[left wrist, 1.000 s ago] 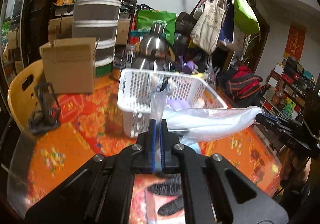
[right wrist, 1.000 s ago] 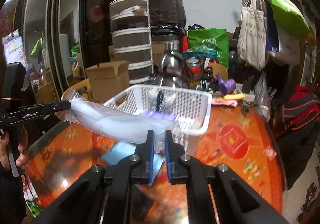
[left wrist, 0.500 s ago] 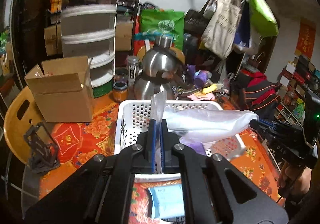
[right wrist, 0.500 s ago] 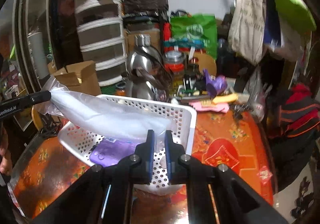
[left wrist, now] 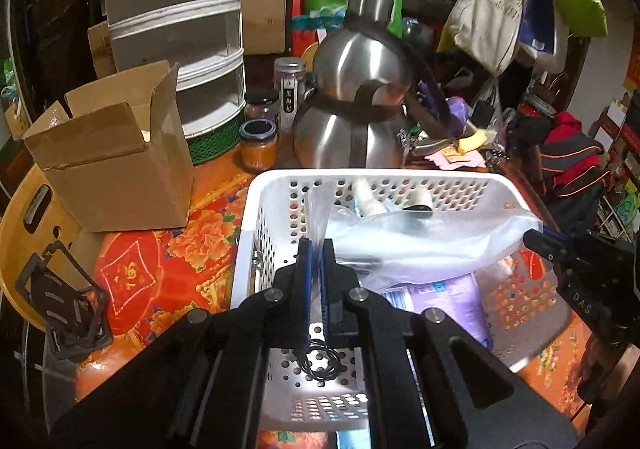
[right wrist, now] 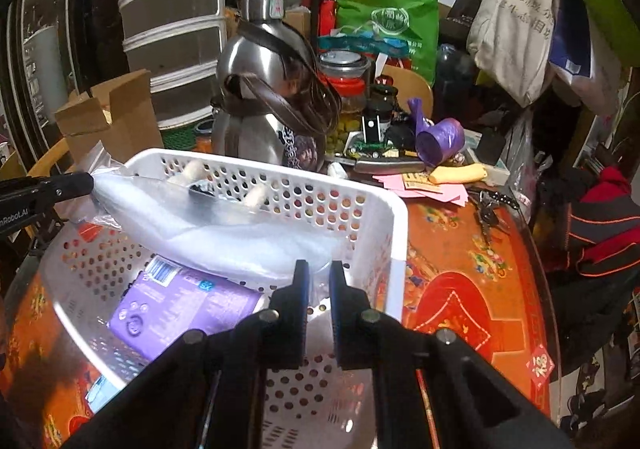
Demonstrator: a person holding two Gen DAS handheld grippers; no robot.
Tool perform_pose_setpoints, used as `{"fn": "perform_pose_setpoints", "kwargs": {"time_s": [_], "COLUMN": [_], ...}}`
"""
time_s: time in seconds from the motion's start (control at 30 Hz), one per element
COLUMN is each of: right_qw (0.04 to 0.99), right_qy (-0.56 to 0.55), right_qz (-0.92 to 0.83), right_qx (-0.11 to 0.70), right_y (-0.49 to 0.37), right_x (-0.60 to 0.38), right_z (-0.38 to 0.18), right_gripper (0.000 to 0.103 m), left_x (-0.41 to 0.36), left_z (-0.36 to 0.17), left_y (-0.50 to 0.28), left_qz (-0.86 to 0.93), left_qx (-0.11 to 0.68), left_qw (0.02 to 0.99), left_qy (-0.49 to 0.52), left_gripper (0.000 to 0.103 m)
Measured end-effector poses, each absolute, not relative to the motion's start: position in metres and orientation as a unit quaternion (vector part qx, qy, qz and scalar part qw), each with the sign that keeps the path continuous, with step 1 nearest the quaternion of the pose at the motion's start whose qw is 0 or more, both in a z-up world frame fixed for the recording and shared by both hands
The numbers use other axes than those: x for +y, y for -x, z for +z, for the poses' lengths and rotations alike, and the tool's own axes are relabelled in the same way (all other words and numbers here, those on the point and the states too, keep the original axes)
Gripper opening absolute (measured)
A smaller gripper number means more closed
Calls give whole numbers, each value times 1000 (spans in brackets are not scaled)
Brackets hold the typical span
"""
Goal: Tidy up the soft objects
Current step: 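Open both tools to drop the bag into the basket and withdraw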
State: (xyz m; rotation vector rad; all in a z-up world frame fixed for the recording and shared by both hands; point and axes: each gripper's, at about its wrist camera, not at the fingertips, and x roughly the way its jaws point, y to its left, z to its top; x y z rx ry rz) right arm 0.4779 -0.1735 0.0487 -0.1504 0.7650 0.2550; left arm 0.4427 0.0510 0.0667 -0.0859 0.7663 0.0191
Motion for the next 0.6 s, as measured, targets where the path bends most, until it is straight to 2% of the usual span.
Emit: {"fn": "perform_pose_setpoints", "kwargs": {"time_s": [0.23,0.3,0.37,0.47,0.5,0.53,0.6], "right_qw": [916,921,923,926,927,927,928], "right_qy": [101,112,109,88,81,73,64], "right_qz": [105,94,87,89,92,97,100], "right_qx": [374,361,360,355,356,356,353], "right_y": [-479,-474,-473,-468,-466,-463,-458], "right_x": [-167,-167,-170,-179,-182,-185,-189], "right_z": [40,43,46,52,54,56,59], "right_gripper": [10,15,32,36,36,37,42], "left_x": [48,50,52,56,57,58,59], "left_z": [48,44,44,47,50,53,61], "left_y": [-451,-451,-449,-444,-440,-437,-427], "left_qz": [17,22,35,48,50,50,53], "left_qx": [384,384,381,378,374,366,347], "left_qw": [923,923,923,924,926,929,936], "left_qy": [27,28,24,24,25,26,24], "left_gripper": [4,6,11,42,61,75,78]}}
